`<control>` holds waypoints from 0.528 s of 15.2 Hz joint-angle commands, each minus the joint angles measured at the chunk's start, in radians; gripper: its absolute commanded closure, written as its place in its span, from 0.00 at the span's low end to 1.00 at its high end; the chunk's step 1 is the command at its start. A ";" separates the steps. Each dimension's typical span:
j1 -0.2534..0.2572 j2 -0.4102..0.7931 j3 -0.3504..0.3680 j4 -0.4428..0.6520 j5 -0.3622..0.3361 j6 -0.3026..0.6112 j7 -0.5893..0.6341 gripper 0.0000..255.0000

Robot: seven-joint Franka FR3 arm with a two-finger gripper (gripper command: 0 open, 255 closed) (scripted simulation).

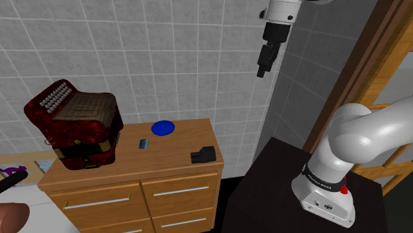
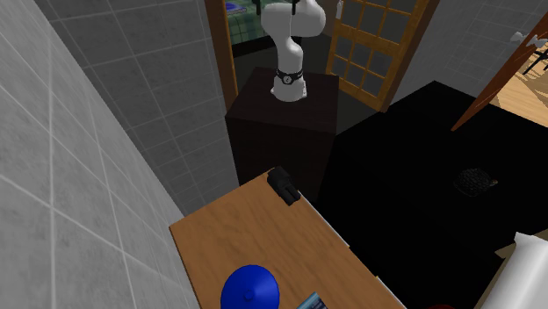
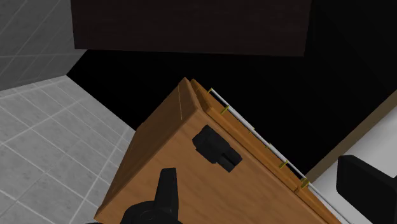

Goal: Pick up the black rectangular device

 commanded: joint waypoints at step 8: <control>0.033 0.117 -0.007 -0.140 -0.005 0.251 -0.078 0.00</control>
